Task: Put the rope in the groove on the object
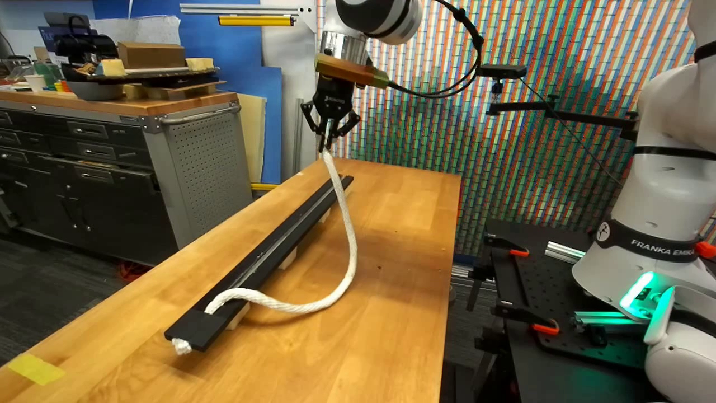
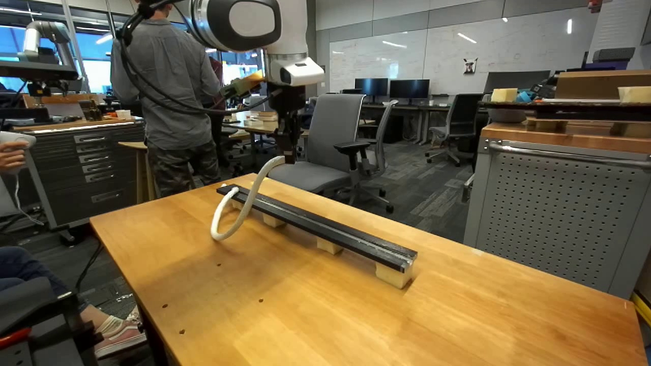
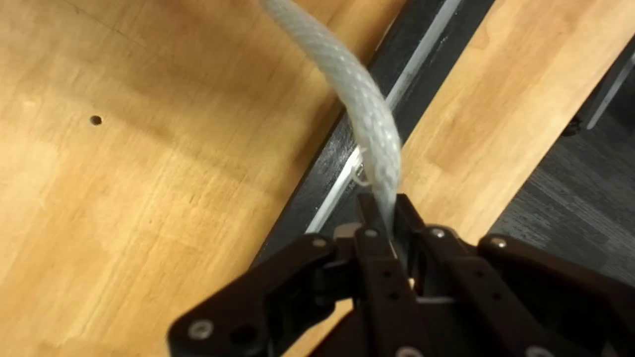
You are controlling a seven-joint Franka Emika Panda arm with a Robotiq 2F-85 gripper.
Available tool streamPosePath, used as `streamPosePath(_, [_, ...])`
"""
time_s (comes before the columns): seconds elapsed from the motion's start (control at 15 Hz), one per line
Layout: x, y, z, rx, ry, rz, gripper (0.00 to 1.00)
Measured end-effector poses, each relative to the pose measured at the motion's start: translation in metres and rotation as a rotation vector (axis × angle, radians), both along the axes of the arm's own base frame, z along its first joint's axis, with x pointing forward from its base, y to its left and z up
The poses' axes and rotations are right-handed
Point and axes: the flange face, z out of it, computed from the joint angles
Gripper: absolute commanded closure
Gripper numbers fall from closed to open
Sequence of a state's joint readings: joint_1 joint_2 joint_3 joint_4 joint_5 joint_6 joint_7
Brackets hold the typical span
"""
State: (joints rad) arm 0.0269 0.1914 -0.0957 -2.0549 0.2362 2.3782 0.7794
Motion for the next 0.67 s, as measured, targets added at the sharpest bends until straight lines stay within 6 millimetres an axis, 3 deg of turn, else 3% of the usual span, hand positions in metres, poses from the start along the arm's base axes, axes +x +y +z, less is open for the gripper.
streamPosePath(0.4, [0.025,-0.032,0.056,0.026,-0.078,-0.101,0.97])
streamPosePath(0.67, [0.035,-0.052,0.081,0.030,-0.138,-0.203,0.97])
